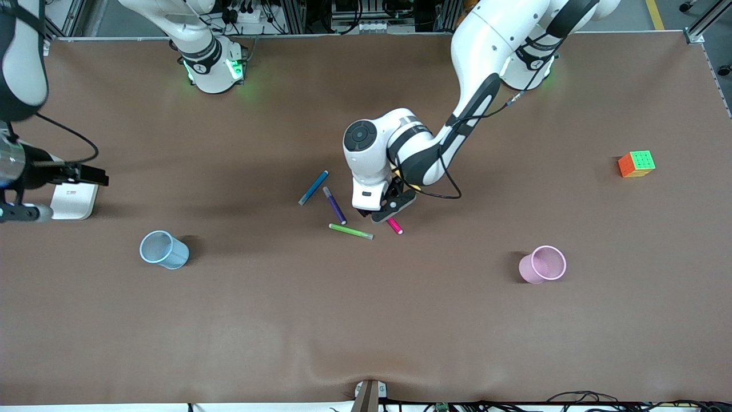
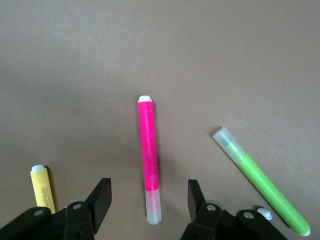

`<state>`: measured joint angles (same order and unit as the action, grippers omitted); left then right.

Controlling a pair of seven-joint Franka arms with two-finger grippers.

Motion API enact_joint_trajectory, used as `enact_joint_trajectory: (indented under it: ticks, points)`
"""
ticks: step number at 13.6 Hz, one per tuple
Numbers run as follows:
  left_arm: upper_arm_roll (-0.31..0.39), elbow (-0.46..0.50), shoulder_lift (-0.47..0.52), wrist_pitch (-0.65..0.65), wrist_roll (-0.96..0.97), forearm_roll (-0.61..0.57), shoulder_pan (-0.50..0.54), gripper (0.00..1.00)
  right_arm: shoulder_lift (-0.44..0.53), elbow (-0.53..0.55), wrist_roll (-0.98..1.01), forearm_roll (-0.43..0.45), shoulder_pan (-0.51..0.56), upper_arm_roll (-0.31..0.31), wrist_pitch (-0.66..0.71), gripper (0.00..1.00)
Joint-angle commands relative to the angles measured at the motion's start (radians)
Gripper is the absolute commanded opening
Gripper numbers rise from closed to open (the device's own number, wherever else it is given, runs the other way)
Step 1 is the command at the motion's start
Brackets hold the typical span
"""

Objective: Place pink and blue markers in matching cups
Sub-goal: 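Close the left gripper on the pink marker while the right gripper reaches out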

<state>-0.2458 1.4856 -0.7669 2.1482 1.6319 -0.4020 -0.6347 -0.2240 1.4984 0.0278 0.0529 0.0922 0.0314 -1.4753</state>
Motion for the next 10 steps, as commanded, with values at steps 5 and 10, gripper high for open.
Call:
enact_joint_trajectory:
  ticks: [5,10]
  points:
    - [0.008,-0.024,-0.080,-0.004,0.094,-0.099,-0.042,0.63,-0.046,-0.030,-0.009,-0.001,0.012,0.010,-0.056,1.00]
    - [0.008,-0.027,-0.091,-0.004,0.111,-0.126,-0.042,0.46,-0.090,-0.030,-0.011,-0.007,0.012,0.010,-0.075,1.00]
